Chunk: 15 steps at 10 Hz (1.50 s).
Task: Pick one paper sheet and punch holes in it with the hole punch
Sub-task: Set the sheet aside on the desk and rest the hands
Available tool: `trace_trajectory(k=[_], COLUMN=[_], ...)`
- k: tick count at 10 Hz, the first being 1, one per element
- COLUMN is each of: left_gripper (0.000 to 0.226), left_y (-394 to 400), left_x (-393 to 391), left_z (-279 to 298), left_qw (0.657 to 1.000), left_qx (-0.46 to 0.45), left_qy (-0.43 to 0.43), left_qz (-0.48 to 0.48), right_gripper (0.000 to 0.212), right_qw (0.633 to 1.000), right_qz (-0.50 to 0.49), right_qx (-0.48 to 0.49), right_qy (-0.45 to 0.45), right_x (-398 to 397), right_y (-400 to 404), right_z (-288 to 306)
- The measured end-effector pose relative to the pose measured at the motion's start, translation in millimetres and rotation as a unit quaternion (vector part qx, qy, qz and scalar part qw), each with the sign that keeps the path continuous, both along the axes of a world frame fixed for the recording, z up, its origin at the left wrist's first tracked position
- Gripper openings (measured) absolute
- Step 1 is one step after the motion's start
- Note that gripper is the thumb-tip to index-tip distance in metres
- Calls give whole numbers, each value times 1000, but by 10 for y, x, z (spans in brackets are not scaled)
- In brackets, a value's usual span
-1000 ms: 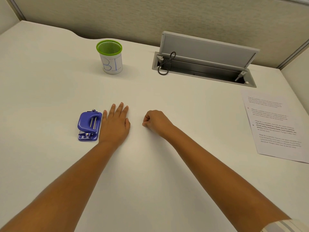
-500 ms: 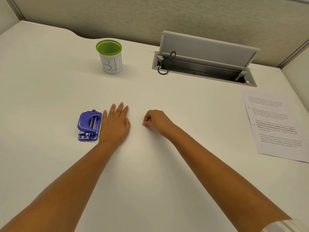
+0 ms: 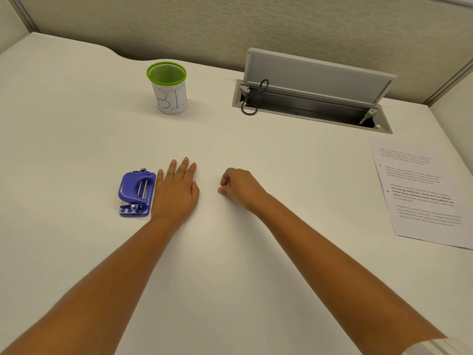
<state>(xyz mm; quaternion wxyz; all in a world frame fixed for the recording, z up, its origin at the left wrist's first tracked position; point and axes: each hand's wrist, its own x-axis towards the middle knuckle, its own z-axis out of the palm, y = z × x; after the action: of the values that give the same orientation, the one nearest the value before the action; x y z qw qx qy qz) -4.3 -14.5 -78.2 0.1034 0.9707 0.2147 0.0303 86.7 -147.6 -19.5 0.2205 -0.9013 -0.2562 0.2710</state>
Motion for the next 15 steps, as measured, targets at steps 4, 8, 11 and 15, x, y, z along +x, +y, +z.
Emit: trace_trajectory(k=[4,8,11,15], left_gripper=[52,52,52,51], left_y=[8,7,5,4], left_x=[-4,-5,-12,-15], left_z=[0,-12,-12,6], left_qw=[1000,1000,1000,1000], left_qx=[-1,-2,1,-2], left_qy=[-3,-2,-3,-6], left_qz=[0,-2,-1,-2], right_gripper=[26,12,19,19], right_qw=[998,999,999,999], right_qz=[-4,7,-2,25], right_qx=[-59,-39,-29,-21], right_qy=[9,17,18,13], right_x=[-3,17,30,45], right_y=[89,44,43,7], right_z=[-11,-1,-11,20])
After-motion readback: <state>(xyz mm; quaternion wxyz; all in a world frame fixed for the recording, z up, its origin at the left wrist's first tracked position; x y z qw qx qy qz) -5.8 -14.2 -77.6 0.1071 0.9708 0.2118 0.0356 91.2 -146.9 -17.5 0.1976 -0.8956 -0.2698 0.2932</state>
